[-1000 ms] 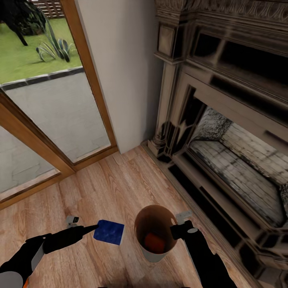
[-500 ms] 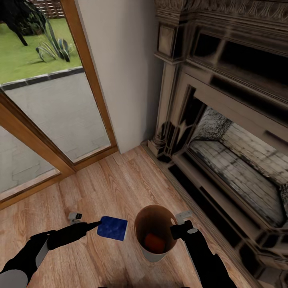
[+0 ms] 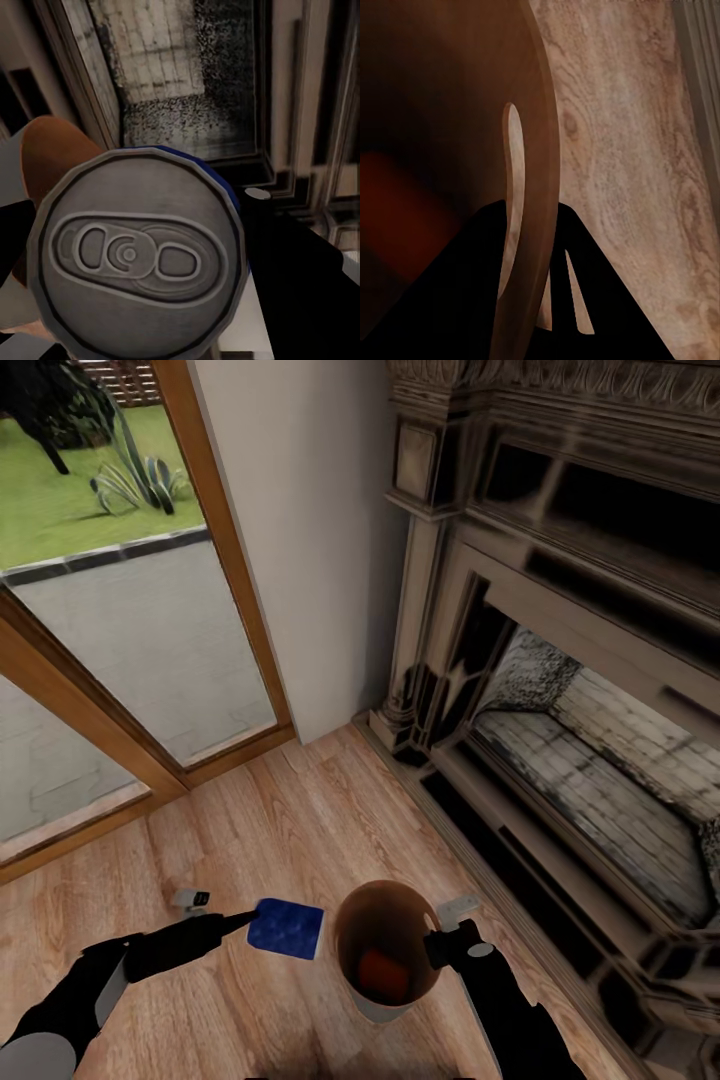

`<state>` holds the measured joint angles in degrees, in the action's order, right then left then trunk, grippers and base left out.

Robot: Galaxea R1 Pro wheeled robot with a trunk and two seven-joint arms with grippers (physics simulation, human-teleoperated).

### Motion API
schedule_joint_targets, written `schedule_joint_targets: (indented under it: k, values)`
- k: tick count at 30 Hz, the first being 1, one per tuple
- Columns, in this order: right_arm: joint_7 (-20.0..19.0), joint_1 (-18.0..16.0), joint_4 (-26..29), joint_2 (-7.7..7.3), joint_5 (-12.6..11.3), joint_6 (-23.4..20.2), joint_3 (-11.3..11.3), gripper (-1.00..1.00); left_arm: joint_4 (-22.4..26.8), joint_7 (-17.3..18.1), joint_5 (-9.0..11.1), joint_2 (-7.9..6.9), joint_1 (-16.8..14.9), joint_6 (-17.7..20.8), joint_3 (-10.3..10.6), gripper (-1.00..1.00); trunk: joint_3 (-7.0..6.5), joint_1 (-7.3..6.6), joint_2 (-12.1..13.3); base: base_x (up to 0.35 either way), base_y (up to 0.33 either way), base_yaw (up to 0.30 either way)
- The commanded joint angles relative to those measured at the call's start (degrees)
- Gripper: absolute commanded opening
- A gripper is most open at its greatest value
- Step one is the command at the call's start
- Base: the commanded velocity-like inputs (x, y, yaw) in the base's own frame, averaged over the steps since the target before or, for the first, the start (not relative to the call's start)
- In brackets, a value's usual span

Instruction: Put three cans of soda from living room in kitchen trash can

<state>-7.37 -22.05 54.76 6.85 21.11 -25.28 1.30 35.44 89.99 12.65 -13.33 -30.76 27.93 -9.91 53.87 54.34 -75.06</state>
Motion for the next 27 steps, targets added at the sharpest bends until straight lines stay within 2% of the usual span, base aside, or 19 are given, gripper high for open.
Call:
schedule_joint_targets:
  k: [1,5,8,16,27]
  values:
    - [-0.21,-0.01,0.00,0.01,-0.58,-0.04,0.02,-1.00,0.06,0.01,0.00,0.18,0.00,-0.16,0.02,-1.00,0.00,0.00,0.00,0.000,0.000,0.000]
    - [-0.19,-0.01,0.00,0.07,-0.51,-0.04,0.02,-1.00,0.13,0.01,0.00,0.78,0.00,-0.16,0.09,-1.00,0.00,0.00,0.00,0.000,0.000,0.000]
    - [-0.18,-0.01,0.00,0.09,-0.46,-0.04,0.02,-1.00,0.15,0.01,0.00,2.00,0.00,-0.16,0.14,-1.00,0.00,0.00,0.00,0.000,0.000,0.000]
    - [-0.18,-0.01,0.00,0.14,-0.24,-0.09,0.02,-1.00,0.15,0.01,-0.12,3.68,0.00,-0.23,0.16,-1.00,0.00,0.00,0.00,0.000,0.000,0.000]
    - [-0.18,-0.01,0.07,0.24,-0.13,-0.12,0.02,-1.00,0.12,0.01,-0.22,4.35,0.00,-0.34,0.07,-1.00,0.00,0.00,0.00,0.000,0.000,0.000]
